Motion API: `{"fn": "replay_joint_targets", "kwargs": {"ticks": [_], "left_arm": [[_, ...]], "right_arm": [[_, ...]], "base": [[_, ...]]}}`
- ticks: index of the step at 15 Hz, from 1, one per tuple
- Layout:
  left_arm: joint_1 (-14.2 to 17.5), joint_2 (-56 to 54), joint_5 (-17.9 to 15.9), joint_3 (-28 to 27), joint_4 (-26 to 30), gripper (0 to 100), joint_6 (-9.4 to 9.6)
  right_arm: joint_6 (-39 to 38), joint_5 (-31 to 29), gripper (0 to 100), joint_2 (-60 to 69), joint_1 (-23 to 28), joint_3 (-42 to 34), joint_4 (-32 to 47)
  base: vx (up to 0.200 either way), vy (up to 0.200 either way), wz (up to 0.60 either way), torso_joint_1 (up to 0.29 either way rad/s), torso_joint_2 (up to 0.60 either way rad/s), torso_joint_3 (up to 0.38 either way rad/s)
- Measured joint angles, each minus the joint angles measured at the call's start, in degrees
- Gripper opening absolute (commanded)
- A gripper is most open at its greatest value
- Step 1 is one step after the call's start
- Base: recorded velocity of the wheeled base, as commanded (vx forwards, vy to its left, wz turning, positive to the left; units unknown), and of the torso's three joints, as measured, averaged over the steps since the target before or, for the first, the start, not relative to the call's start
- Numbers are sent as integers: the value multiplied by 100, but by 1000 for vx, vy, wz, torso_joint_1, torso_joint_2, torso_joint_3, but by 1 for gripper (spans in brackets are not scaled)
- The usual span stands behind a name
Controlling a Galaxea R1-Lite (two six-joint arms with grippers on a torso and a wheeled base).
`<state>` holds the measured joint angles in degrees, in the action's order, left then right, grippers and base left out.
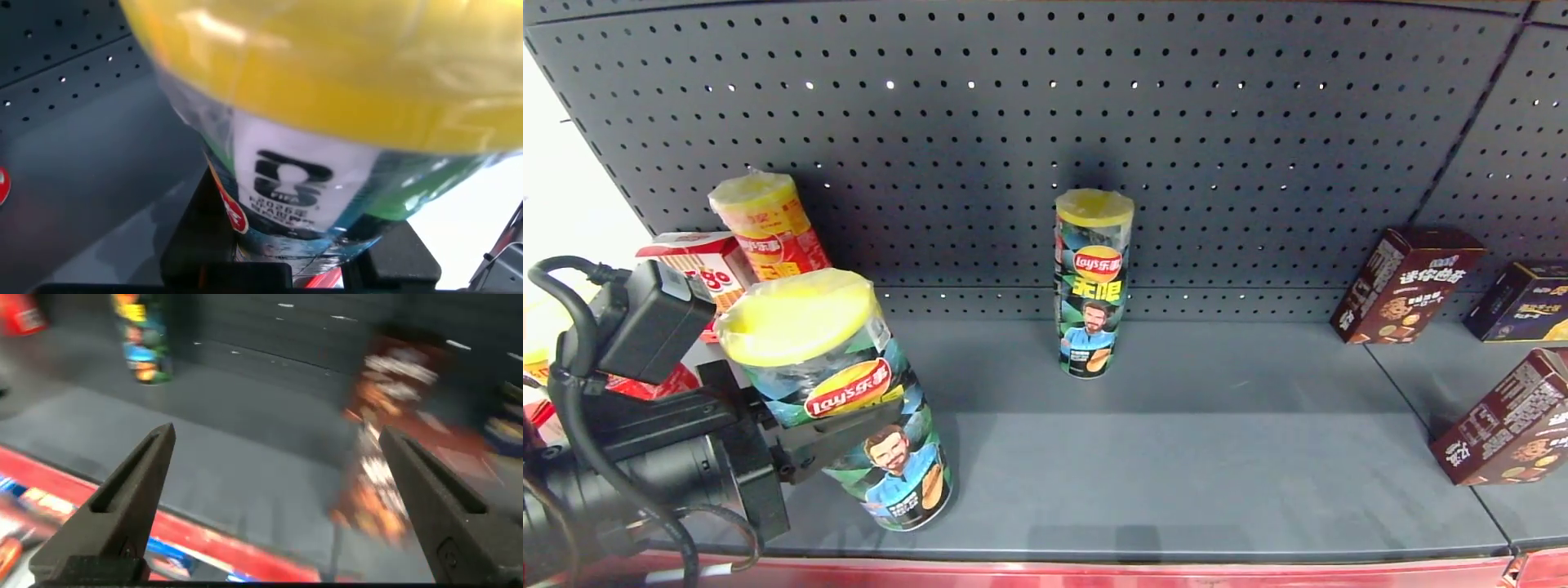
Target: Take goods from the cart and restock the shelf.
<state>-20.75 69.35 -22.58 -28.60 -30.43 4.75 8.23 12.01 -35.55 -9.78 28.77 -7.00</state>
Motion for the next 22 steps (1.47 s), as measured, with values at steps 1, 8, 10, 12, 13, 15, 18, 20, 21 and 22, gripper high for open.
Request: {"fn": "replay_joint_targets", "kwargs": {"ticks": [1, 8, 10, 12, 13, 15, 18, 20, 21, 22], "left_arm": [[0, 5, 2, -6, 5, 0, 0], [-11, -9, 39, -41, 9, 0, 11], [-20, -9, 49, -54, 16, 0, 13], [-20, -4, 93, -94, 13, 0, 11], [-20, -1, 96, -105, 13, 0, 11], [-20, 7, 99, -95, 18, 0, 9], [-20, 52, 99, -95, 16, 0, 9], [-22, 71, 96, -108, 11, 0, 9], [-24, 74, 93, -108, 13, 0, 6], [-22, 77, 93, -113, 13, 0, 4]], "right_arm": [[57, 4, 100, -400, -273, 80, -222], [116, 15, 100, -2533, -1569, 764, -1008], [91, 9, 100, -2944, -1676, 1047, -1024], [80, 15, 100, -3330, -1690, 1263, -1252], [85, 20, 100, -3536, -1690, 1312, -1517], [96, 60, 100, -3936, -1679, 1364, -1996], [107, 525, 100, -4709, -1671, 1651, -2551], [123, 807, 100, -5066, -1635, 1880, -2688], [143, 1081, 100, -5235, -1596, 2015, -2811], [193, 1487, 100, -5464, -1519, 2200, -2954]], "base": [[0, 0, 0, 0, 0, 0], [0, 0, 0, 0, 0, 0], [0, 0, 0, 0, 0, 0], [0, 0, 0, 0, 0, 0], [0, 0, 0, 0, 0, 0], [0, 0, 0, 0, 0, 0], [0, 0, 0, 0, 0, 0], [0, 0, 0, 0, 0, 0], [0, 0, 0, 0, 0, 0], [0, 0, 0, 0, 0, 0]]}}
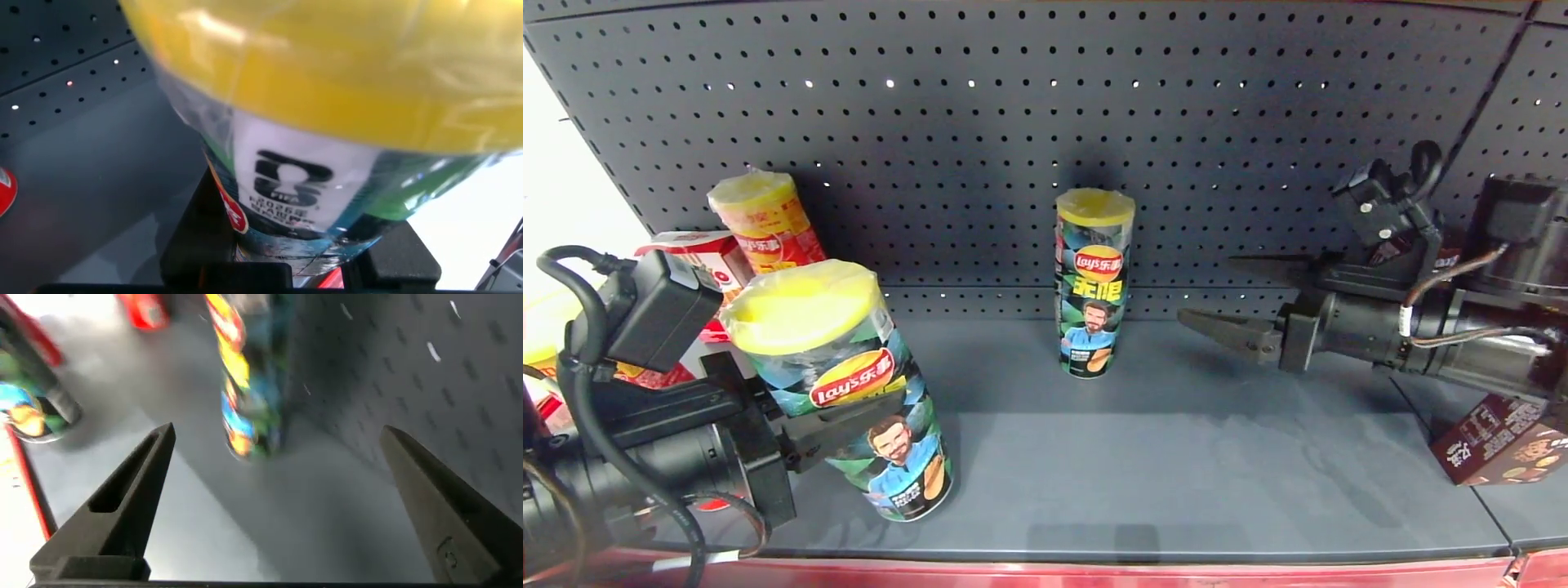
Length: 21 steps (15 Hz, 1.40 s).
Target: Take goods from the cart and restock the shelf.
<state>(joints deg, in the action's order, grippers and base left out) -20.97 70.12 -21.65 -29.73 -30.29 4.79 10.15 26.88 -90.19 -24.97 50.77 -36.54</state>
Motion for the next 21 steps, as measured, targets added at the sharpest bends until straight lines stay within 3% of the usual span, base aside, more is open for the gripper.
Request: {"fn": "replay_joint_targets", "kwargs": {"ticks": [4, 7, 21], "left_arm": [[0, 13, -24, -6, -2, 0, -4], [-4, 33, -33, -41, -9, 0, -6], [16, 177, -24, -129, -6, 0, -22]], "right_arm": [[106, 1482, 100, -669, 173, 663, -173], [189, 2102, 100, -979, 185, 859, -206], [260, 2153, 100, -2558, 118, 2343, -222]], "base": [[0, 0, 0, 0, 0, 0], [0, 0, 0, 0, 0, 0], [0, 0, 0, 0, 0, 0]]}}
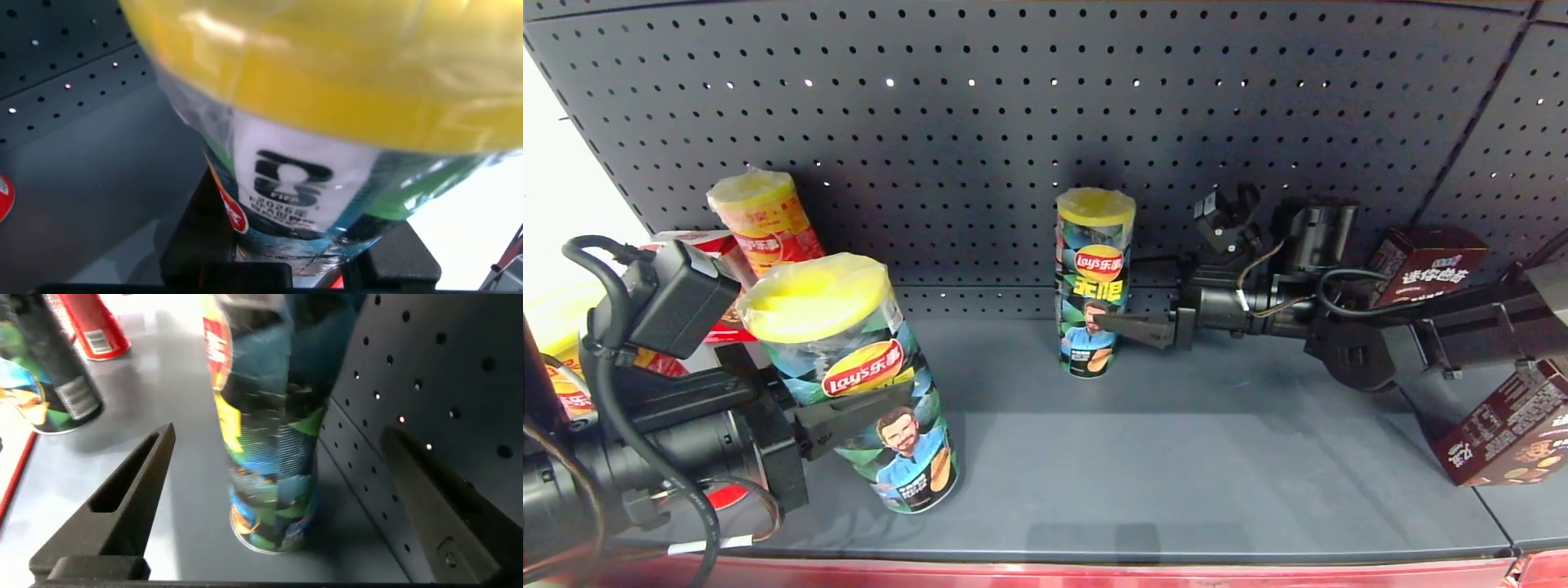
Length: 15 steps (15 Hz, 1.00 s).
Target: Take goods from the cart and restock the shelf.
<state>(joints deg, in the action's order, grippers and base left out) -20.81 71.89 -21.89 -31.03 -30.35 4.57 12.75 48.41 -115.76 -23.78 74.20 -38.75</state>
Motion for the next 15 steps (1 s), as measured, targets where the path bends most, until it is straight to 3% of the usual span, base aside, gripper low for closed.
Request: {"fn": "replay_joint_targets", "kwargs": {"ticks": [9, 10, 15], "left_arm": [[6, 10, 17, 16, 1, 0, -9], [9, 7, 22, 24, 1, 0, -9], [17, 7, 24, 52, 6, 0, -4]], "right_arm": [[-9, -13, 100, -599, -201, 549, -118], [-9, 6, 0, -656, -217, 633, -132], [-22, -27, 0, -767, -297, 669, -274]], "base": [[0, 0, 0, 0, 0, 0], [0, 0, 0, 0, 0, 0], [0, 0, 0, 0, 0, 0]]}}
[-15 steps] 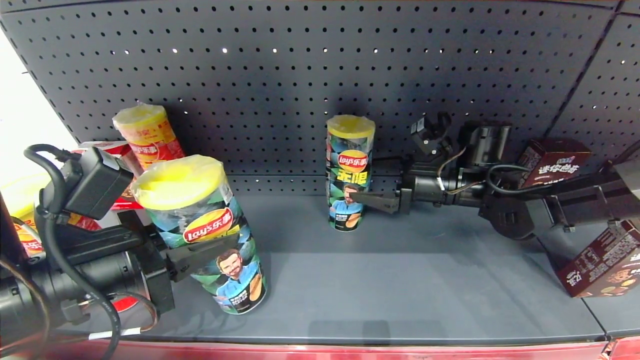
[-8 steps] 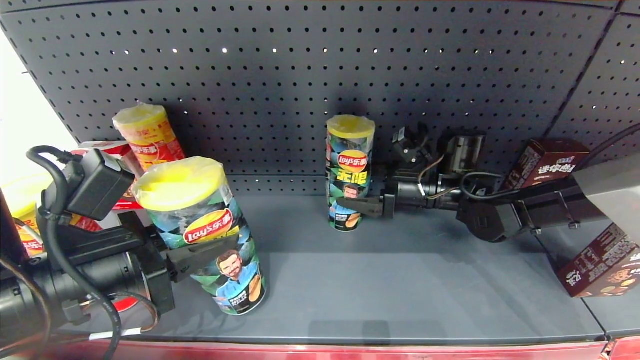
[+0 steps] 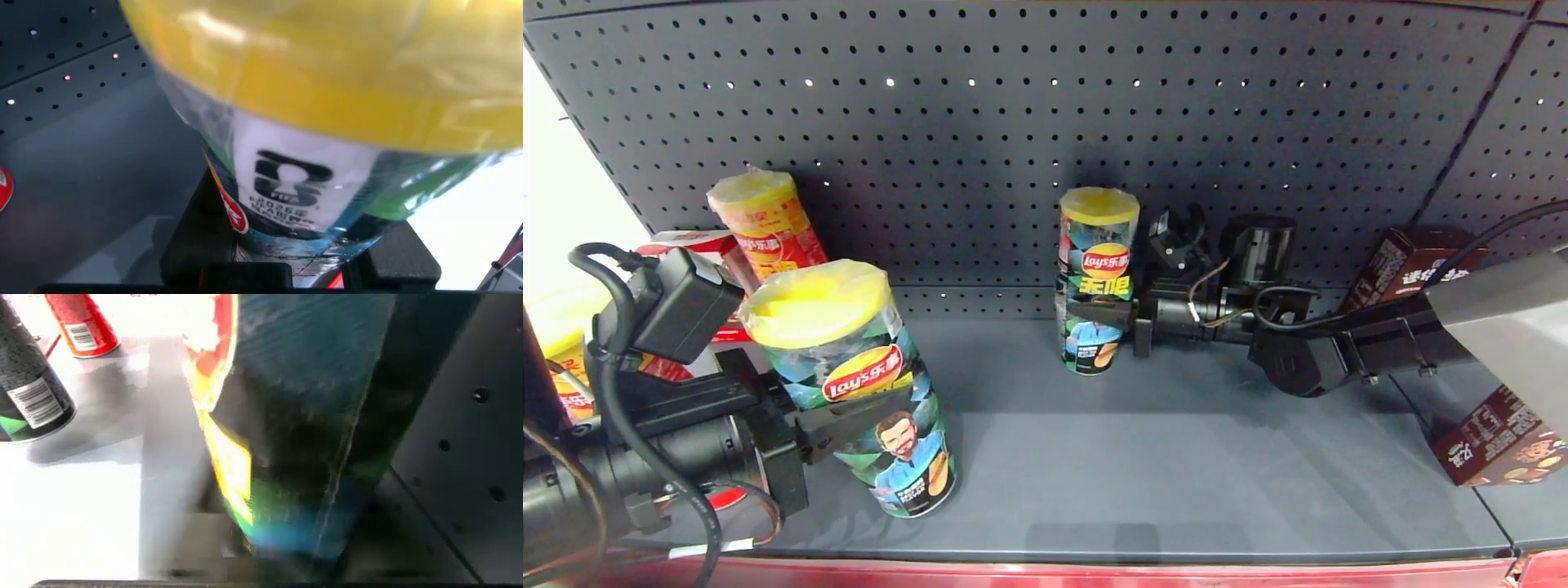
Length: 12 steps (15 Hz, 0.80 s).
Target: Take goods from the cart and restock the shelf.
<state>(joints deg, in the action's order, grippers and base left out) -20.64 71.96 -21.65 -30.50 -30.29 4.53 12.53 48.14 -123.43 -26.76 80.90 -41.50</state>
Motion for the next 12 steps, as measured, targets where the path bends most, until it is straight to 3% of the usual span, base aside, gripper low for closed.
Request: {"fn": "replay_joint_targets", "kwargs": {"ticks": [7, 12], "left_arm": [[-5, -13, -2, 2, -6, 0, 2], [-9, -29, -2, -9, -6, 0, 4]], "right_arm": [[-11, -20, 0, 511, -171, -599, -21], [-28, -295, 0, 1635, -347, -1998, -95]], "base": [[0, 0, 0, 0, 0, 0], [0, 0, 0, 0, 0, 0]]}}
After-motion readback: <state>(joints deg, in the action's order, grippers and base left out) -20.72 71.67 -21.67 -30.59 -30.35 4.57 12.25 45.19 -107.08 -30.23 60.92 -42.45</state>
